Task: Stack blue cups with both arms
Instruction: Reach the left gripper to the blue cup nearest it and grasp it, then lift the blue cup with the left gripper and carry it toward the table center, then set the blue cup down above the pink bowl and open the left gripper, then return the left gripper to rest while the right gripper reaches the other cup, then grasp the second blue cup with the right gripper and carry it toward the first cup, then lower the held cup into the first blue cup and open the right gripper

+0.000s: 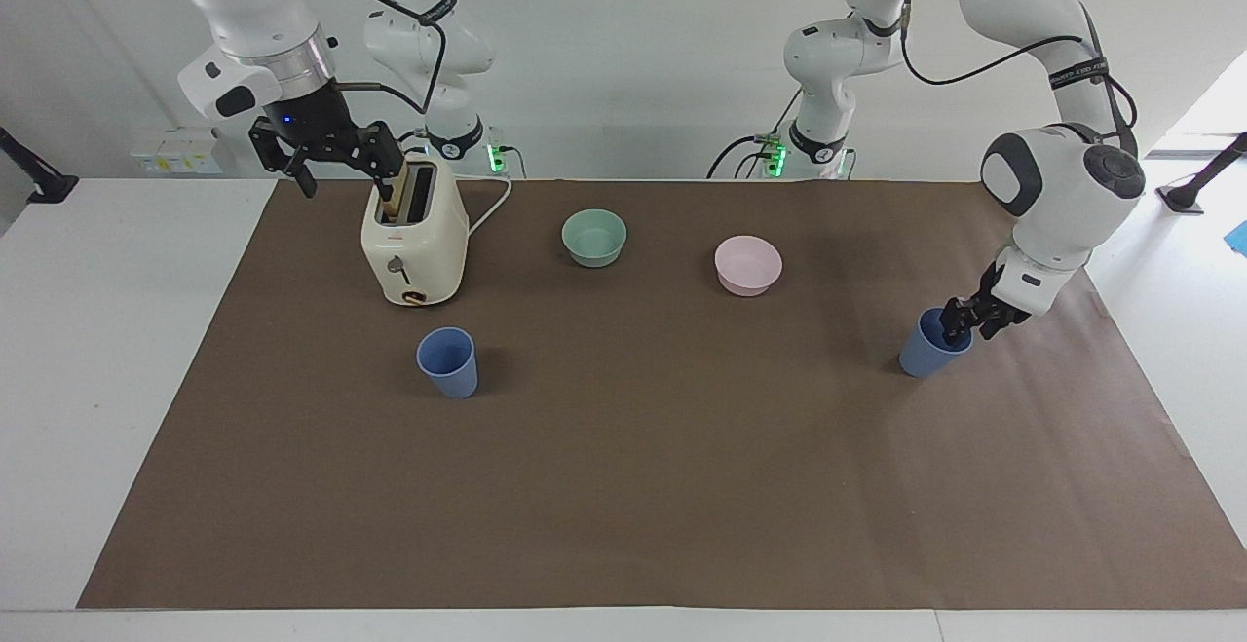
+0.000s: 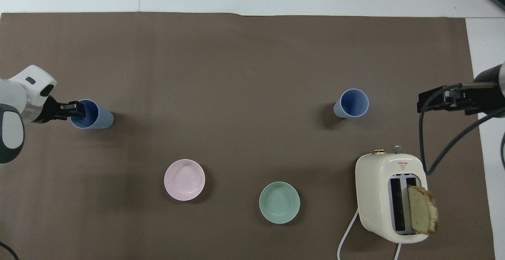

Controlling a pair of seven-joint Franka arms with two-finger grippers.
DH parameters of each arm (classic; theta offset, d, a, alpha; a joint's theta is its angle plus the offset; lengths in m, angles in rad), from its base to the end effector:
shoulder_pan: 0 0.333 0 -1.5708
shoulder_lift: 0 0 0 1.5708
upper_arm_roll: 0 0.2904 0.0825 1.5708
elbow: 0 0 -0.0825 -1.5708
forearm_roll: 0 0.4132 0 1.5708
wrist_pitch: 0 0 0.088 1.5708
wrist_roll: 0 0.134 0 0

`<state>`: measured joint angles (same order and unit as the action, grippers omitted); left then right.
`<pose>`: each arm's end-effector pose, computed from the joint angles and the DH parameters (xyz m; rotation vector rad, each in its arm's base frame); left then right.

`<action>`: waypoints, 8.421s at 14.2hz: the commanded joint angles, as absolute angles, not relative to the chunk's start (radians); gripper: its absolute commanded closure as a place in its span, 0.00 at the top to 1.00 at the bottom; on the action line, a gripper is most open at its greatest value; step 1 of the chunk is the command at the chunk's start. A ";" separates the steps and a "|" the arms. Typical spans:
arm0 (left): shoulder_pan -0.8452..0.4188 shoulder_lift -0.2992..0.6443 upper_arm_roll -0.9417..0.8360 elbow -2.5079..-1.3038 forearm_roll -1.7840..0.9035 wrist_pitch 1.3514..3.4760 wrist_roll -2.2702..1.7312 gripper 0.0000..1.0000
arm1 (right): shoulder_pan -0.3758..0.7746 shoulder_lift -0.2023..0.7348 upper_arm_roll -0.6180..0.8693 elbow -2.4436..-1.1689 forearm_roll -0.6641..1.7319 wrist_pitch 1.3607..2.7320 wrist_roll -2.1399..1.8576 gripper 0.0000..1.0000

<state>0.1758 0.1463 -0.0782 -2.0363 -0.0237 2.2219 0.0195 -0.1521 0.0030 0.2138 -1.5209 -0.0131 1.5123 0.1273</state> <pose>0.6000 0.0577 0.3083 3.1094 0.1449 0.0644 0.5777 0.0337 0.5900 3.1264 -0.1037 -0.0161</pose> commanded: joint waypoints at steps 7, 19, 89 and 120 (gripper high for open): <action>0.160 0.140 -0.087 -1.904 -0.087 2.171 -0.027 0.00 | -0.169 -0.011 0.218 -1.536 0.009 1.526 0.114 1.00; -0.320 0.179 -0.084 -1.713 -0.006 2.074 -0.639 0.00 | -0.169 -0.011 0.218 -1.536 0.009 1.526 0.114 1.00; 0.000 -0.113 -0.061 -1.595 -0.049 1.520 0.044 1.00 | -0.029 0.318 0.333 -1.525 -0.017 1.835 0.420 0.00; 0.008 -0.058 -0.060 -1.539 -0.048 1.486 0.044 1.00 | 0.330 0.515 0.325 -1.341 -0.084 1.885 0.842 0.00</action>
